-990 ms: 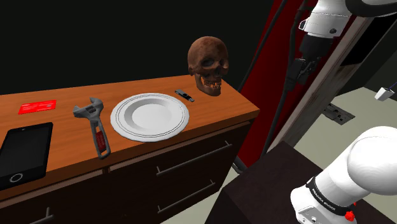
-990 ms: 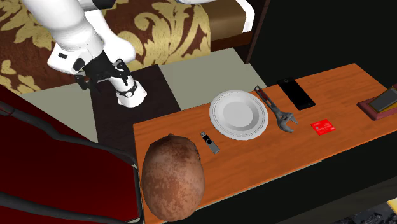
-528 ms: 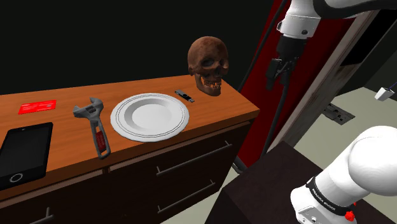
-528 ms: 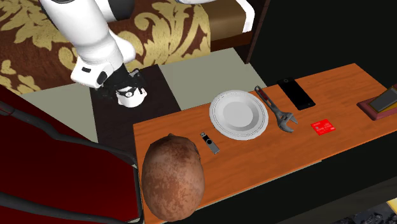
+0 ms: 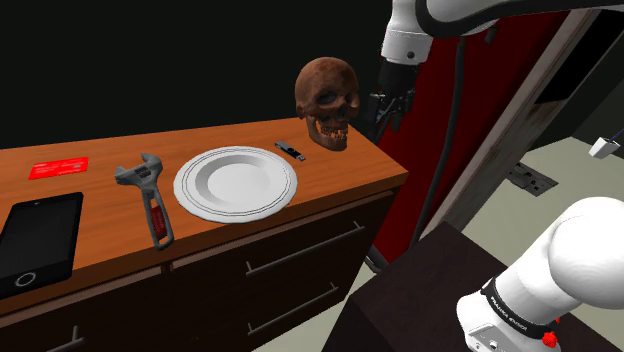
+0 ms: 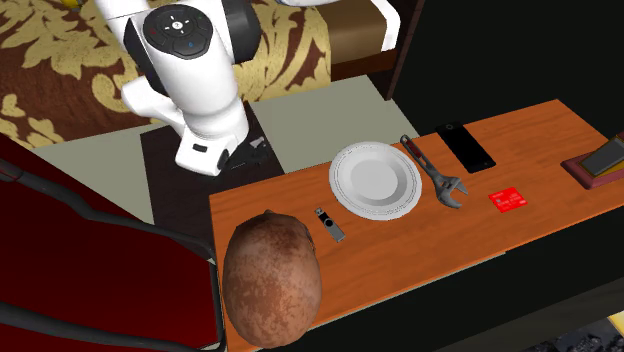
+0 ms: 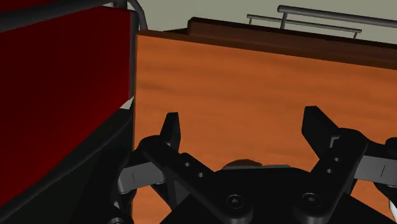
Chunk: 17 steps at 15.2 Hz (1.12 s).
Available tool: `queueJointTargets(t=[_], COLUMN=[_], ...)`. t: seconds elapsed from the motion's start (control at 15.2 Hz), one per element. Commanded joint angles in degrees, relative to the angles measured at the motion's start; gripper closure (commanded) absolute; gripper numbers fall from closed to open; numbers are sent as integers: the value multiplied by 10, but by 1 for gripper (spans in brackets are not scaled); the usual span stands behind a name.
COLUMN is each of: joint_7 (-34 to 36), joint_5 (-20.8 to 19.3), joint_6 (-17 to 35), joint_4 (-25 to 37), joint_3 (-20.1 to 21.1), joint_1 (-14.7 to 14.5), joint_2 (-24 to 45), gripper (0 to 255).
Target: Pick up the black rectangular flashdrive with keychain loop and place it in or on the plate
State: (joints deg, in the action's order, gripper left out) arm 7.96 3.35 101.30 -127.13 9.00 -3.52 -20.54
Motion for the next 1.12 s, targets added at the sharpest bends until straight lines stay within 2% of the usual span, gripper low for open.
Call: queueJointTargets(t=[0.0,0.53,0.99,1.06], joint_7=[14,65,106,107], joint_5=[1,-21,-58,-59], joint_6=[12,33,13,11], joint_4=[27,177,354,360], joint_3=[12,49,66,67], joint_1=[-5,-25,-58,-58], joint_2=[41,216,381,386], gripper=[0,0,0,0])
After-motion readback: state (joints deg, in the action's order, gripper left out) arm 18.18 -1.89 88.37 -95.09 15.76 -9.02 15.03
